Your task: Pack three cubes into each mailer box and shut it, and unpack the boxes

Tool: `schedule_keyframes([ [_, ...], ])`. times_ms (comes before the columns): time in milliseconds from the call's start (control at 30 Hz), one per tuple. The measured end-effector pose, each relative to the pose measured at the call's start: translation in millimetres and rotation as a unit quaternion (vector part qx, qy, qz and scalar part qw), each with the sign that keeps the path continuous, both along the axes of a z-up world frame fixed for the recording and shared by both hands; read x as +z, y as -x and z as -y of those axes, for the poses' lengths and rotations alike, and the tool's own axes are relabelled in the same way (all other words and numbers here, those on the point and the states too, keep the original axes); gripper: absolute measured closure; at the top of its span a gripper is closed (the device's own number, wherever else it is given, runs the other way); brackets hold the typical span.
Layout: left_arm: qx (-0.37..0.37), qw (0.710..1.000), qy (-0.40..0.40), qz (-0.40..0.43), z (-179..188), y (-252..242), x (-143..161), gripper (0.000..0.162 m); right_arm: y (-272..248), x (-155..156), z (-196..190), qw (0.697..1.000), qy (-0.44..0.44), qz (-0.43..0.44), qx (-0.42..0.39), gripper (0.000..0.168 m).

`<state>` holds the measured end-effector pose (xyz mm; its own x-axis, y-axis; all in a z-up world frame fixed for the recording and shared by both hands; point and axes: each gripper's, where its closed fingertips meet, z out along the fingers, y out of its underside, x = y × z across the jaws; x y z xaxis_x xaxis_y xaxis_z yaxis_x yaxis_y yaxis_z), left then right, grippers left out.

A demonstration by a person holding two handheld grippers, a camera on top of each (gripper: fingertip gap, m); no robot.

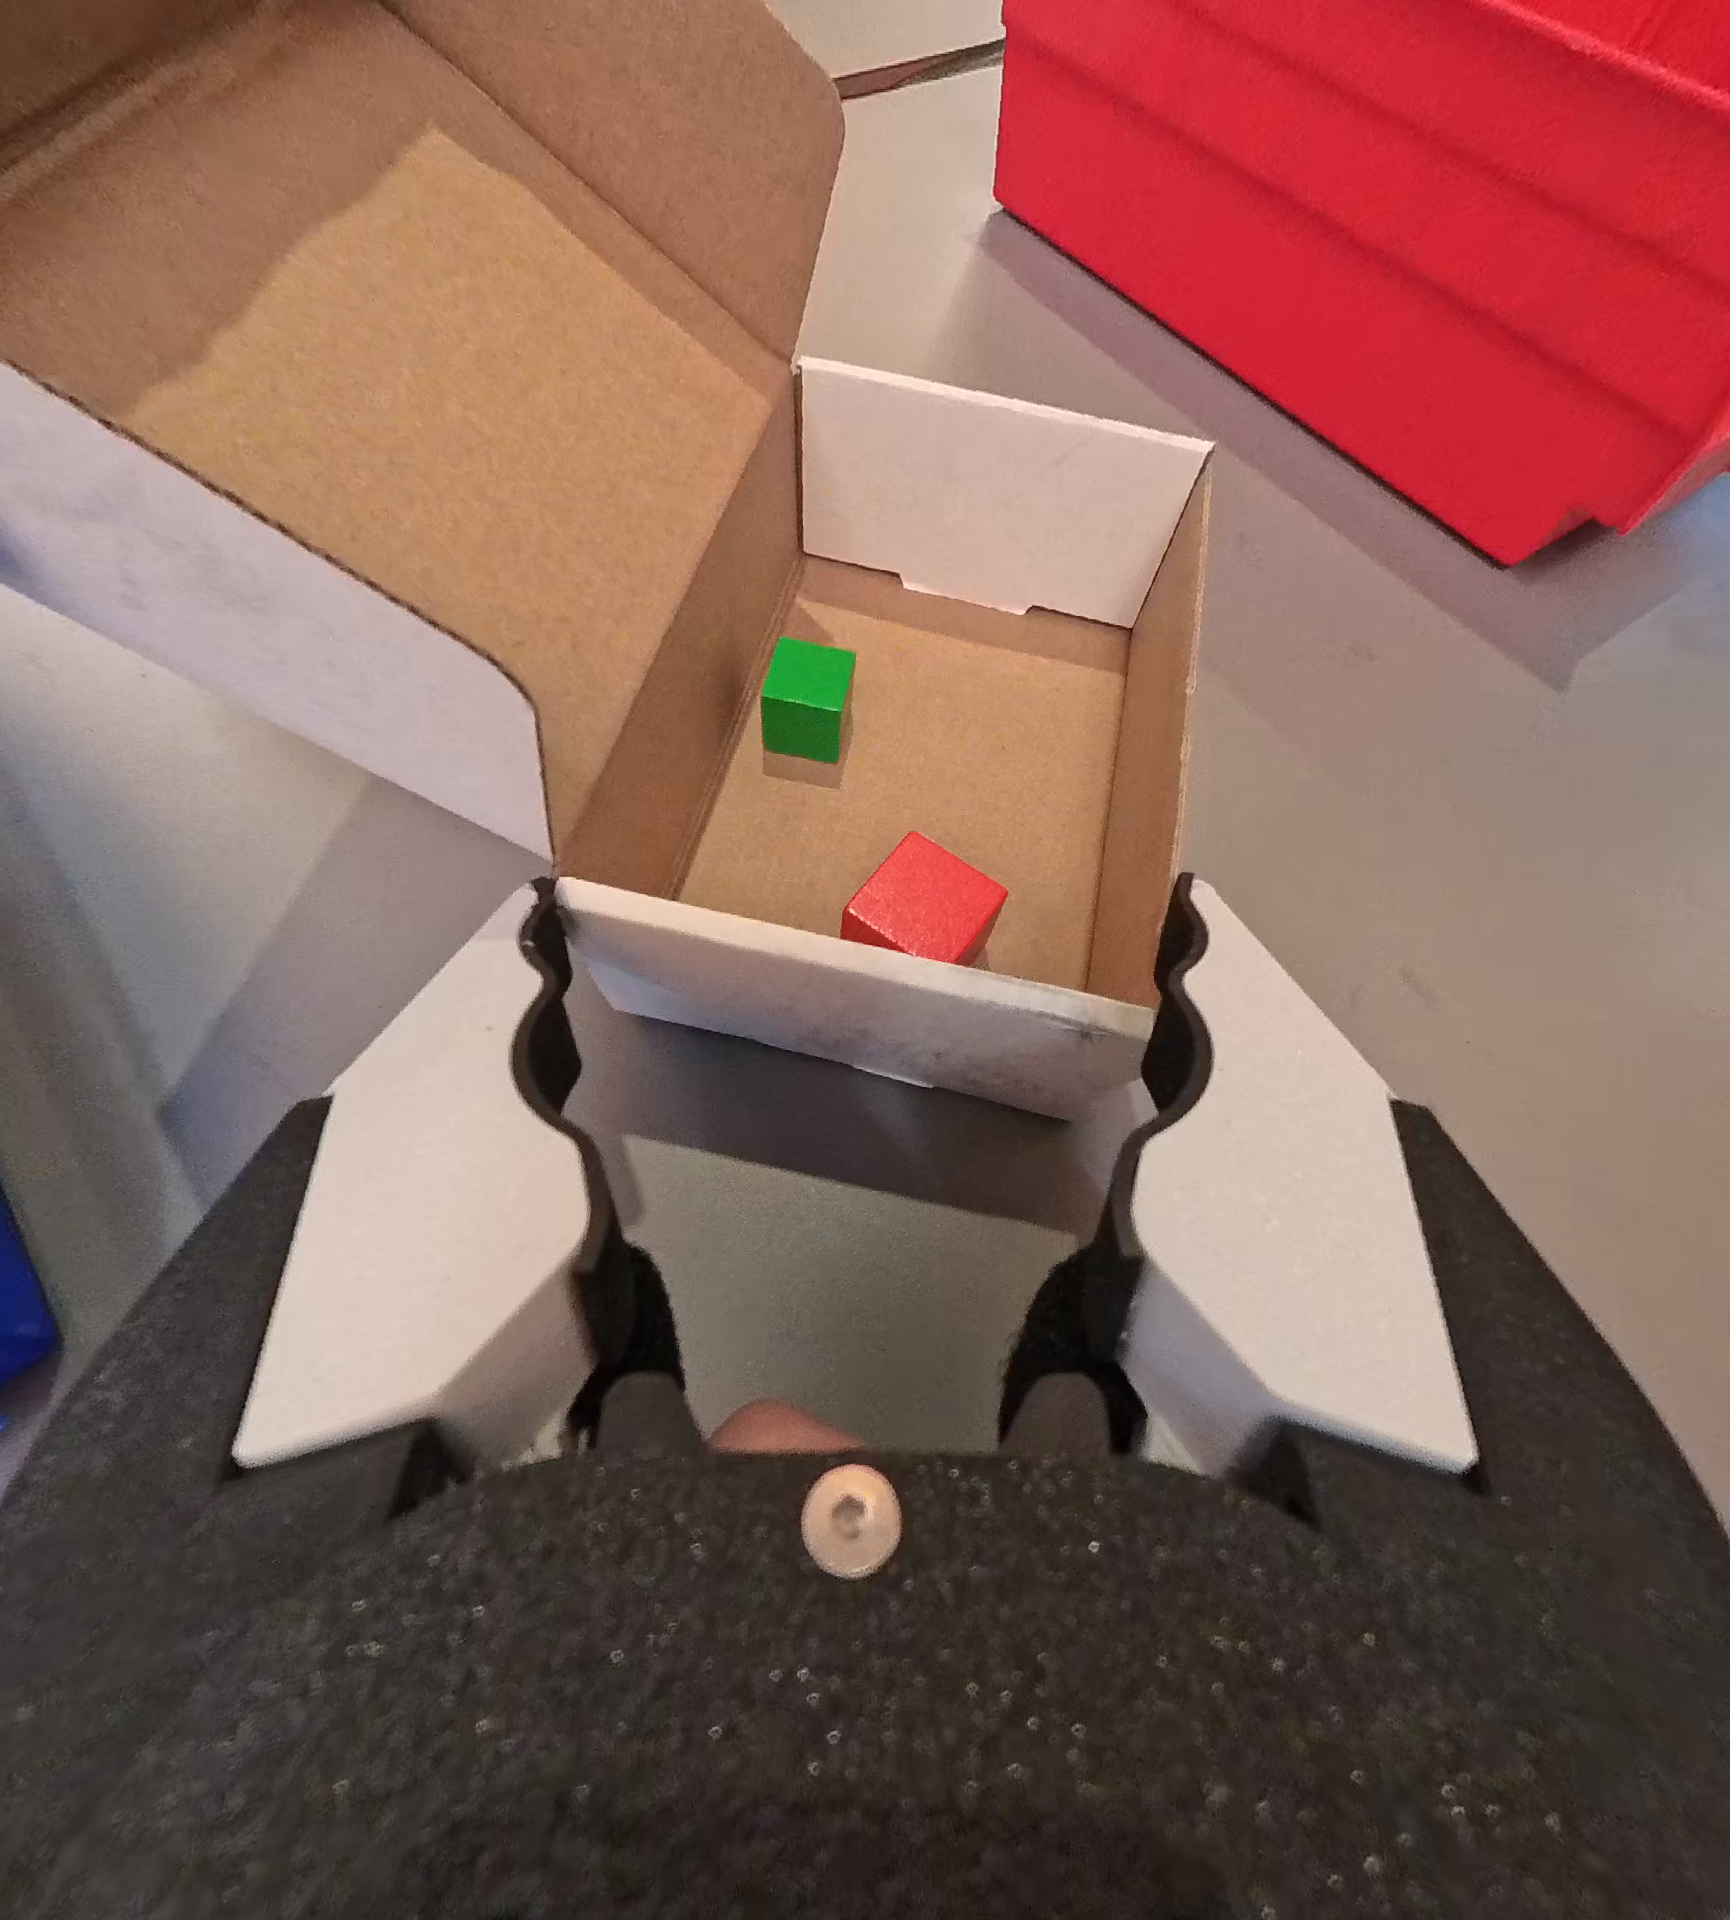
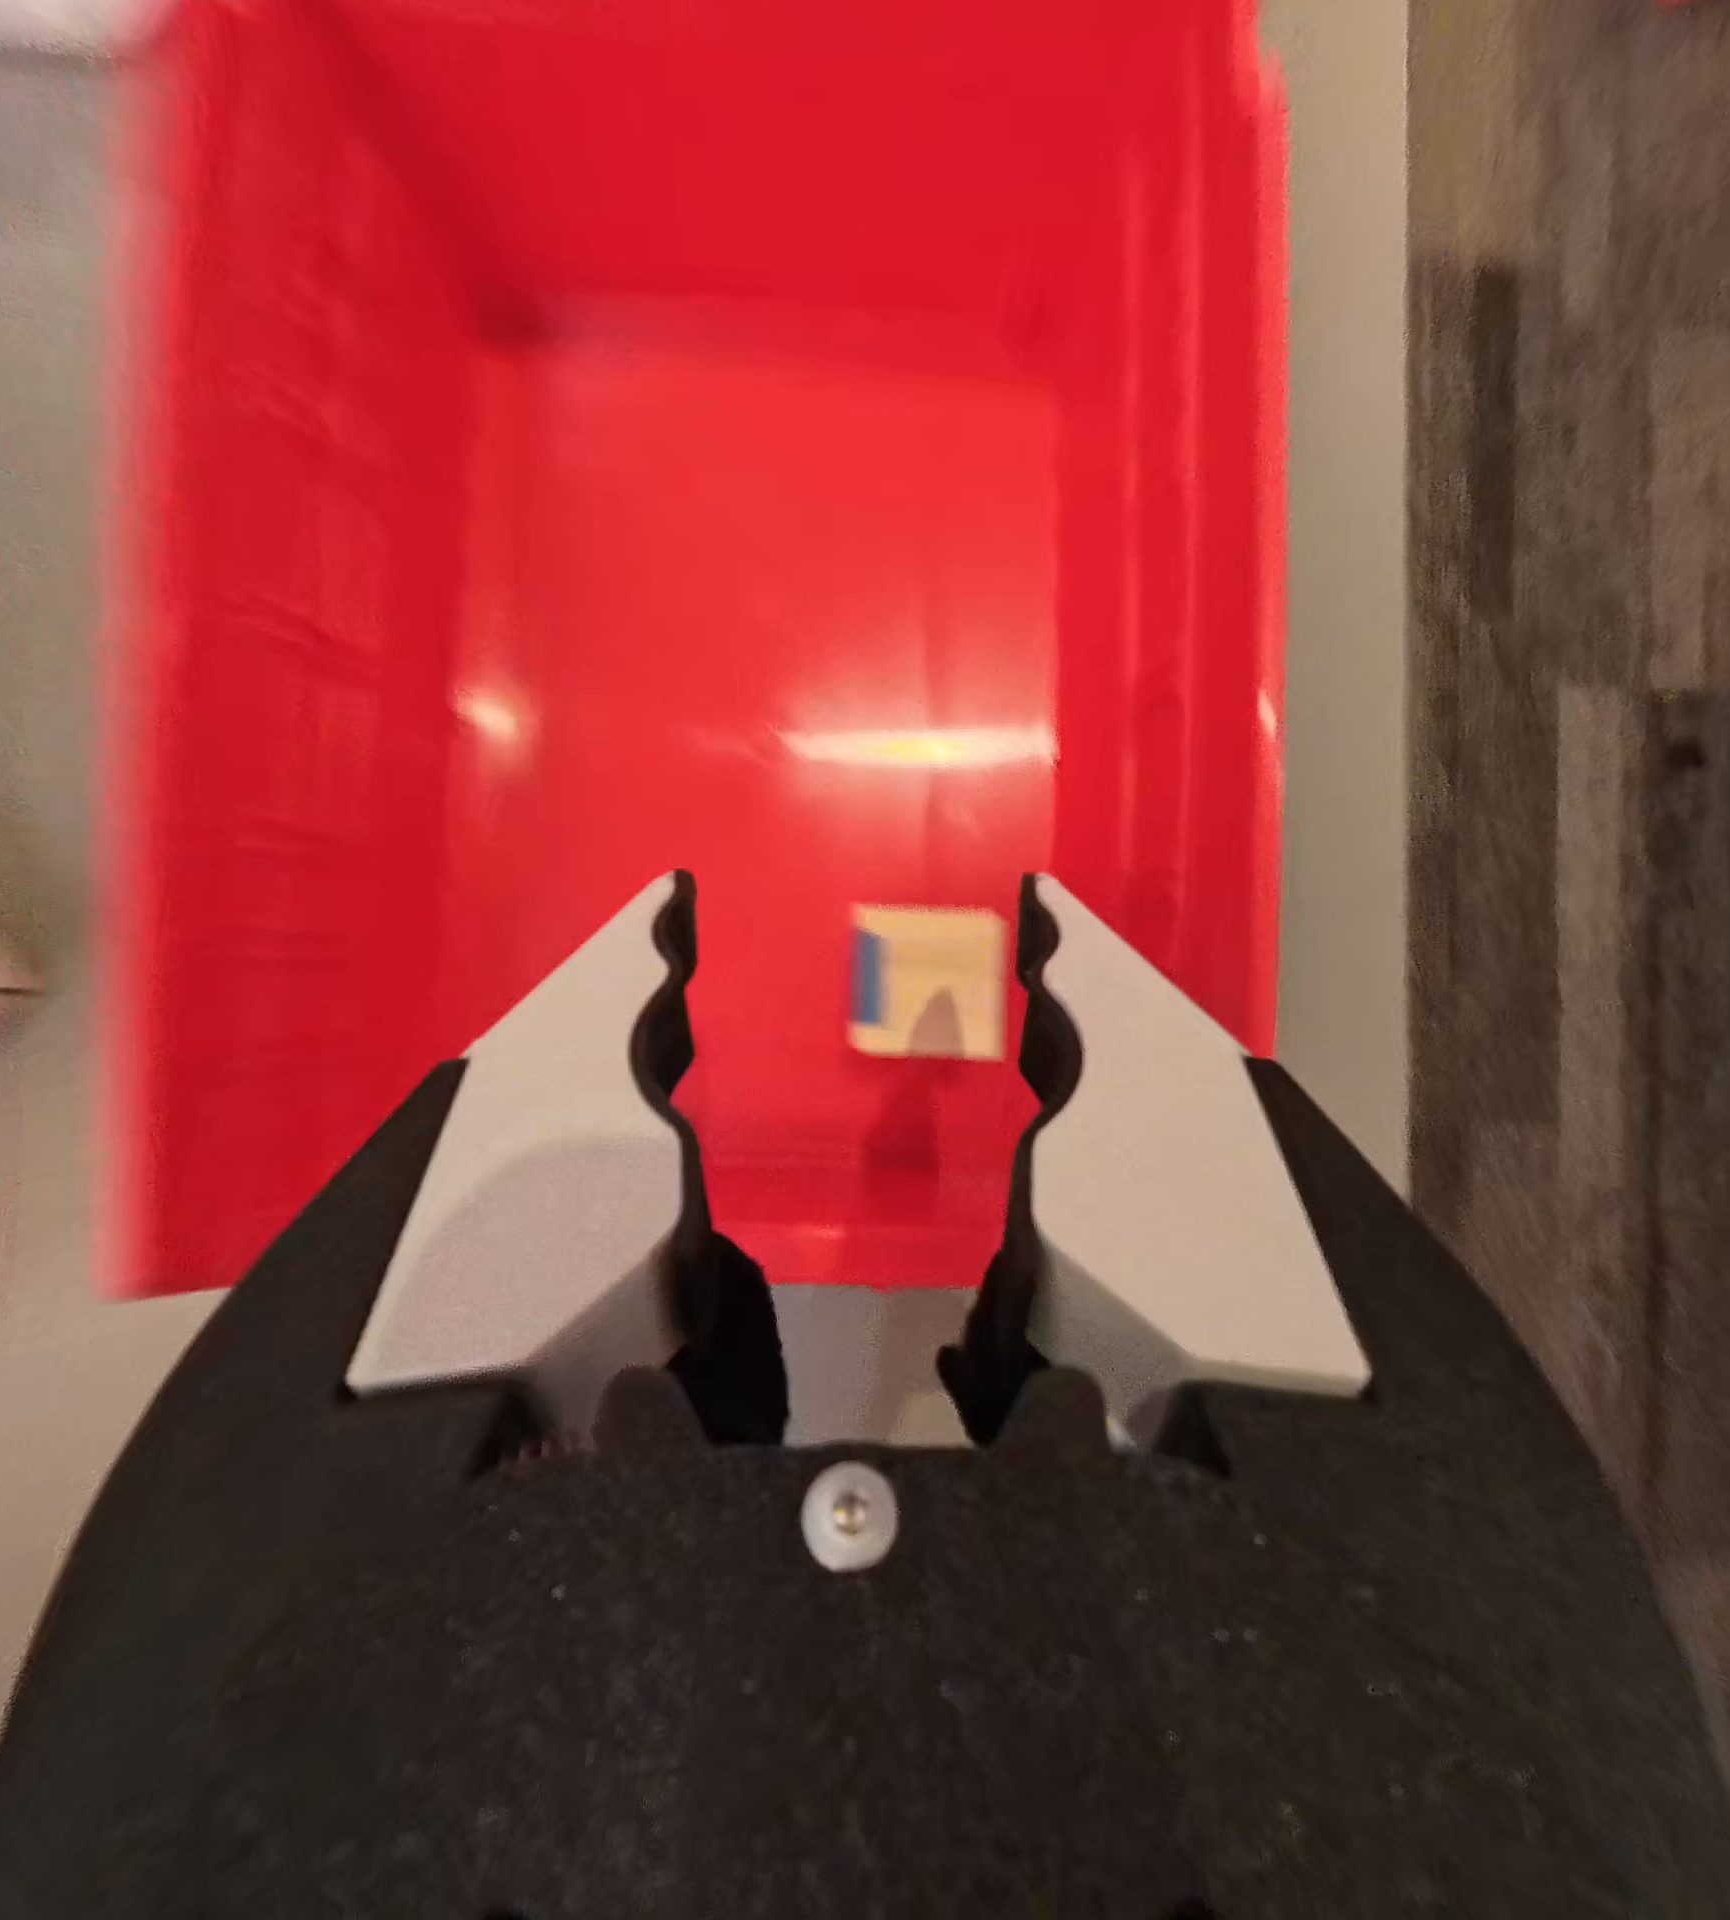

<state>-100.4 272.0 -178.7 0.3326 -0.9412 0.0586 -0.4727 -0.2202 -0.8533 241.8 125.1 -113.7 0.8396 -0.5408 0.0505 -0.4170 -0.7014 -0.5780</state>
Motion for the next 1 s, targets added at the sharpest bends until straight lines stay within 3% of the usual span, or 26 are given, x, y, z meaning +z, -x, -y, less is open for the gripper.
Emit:
schedule_keyframes([
  [67, 0.0, 1.0, 0.0, 0.001, -0.1, -0.2, 0.0, 0.052, 45.0, 43.2, -42.2, 0.993, -0.082, 0.016, 0.08, 0.108],
  [133, -0.001, 1.0, 0.0, 0.0, -0.1, -0.3, 0.0, 0.052, 104.1, 62.8, -80.8, 0.979, -0.124, 0.021, 0.163, 0.108],
  [233, -0.002, 1.0, 0.0, 0.001, -0.1, -0.3, 0.0, 0.052, 199.9, 43.8, -129.4, 0.947, -0.139, -0.021, 0.289, 0.11],
  [333, -0.002, 1.0, -0.001, 0.001, -0.1, -0.3, 0.1, 0.052, 259.0, -6.2, -157.6, 0.931, -0.09, -0.067, 0.348, 0.11],
  [467, -0.002, 1.0, -0.002, 0.003, 0.0, -0.1, 0.1, 0.052, 269.5, -49.5, -182.4, 0.931, 0.002, -0.013, 0.365, 0.116],
  [667, -0.002, 1.0, -0.003, 0.006, 0.0, 0.1, 0.1, 0.052, 285.7, -88.8, -189.0, 0.92, 0.099, -0.039, 0.376, 0.116],
  [700, -0.001, 1.0, -0.003, 0.006, 0.0, 0.3, 0.1, 0.052, 286.4, -94.0, -188.5, 0.918, 0.112, -0.037, 0.378, 0.119],
  [733, -0.001, 1.0, -0.003, 0.006, -0.1, 0.5, 0.0, 0.052, 286.6, -96.9, -188.1, 0.917, 0.118, -0.032, 0.38, 0.147],
  [867, -0.002, 1.0, -0.003, 0.005, 0.1, 0.8, 0.1, 0.052, 293.3, -86.1, -185.2, 0.912, 0.113, -0.023, 0.394, 0.148],
  [1000, -0.004, 1.0, -0.002, 0.004, 0.1, 0.7, 0.1, 0.052, 297.3, -32.4, -181.7, 0.914, 0.05, -0.033, 0.402, 0.148],
])
